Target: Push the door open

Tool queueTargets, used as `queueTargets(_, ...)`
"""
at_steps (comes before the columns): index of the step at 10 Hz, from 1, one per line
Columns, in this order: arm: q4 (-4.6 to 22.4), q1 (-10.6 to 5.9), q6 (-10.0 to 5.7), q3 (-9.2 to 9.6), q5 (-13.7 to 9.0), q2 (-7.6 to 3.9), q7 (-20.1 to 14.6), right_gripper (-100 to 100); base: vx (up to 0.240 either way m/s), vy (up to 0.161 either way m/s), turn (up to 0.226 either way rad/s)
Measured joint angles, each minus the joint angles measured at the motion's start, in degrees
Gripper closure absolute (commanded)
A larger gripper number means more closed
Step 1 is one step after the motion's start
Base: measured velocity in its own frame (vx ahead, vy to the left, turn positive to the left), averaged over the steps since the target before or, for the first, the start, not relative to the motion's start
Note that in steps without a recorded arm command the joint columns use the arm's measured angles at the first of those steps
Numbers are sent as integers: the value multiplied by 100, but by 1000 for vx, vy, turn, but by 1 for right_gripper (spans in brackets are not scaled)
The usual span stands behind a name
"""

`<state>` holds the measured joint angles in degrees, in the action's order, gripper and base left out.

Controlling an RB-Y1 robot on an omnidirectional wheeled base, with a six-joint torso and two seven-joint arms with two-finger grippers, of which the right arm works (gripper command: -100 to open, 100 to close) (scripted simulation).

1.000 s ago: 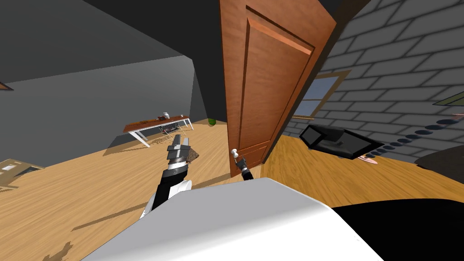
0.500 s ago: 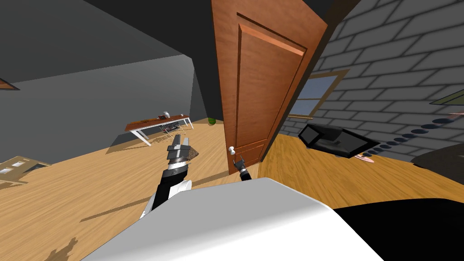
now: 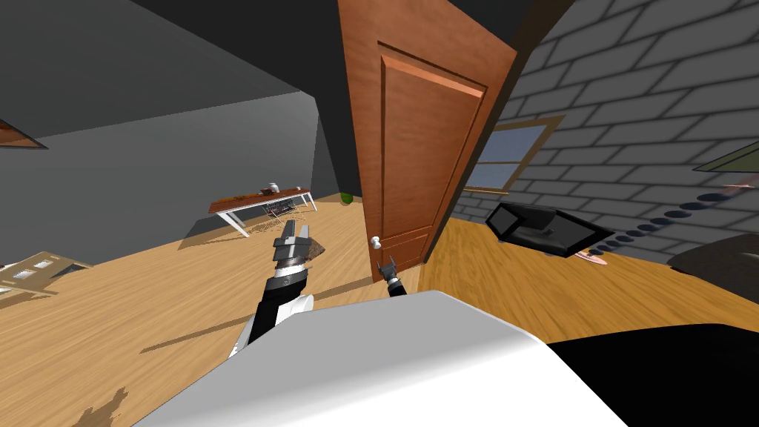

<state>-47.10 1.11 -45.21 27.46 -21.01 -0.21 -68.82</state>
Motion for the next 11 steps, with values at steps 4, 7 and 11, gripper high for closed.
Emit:
queueTargets(4,69,-65,-33,17,-65,-90,-172,-100,117,22,17)
queueTargets(7,35,-105,20,-37,-83,-122,-148,-100,230,74,24)
queueTargets(11,113,-177,8,-75,-94,71,-140,100,60,25,5)
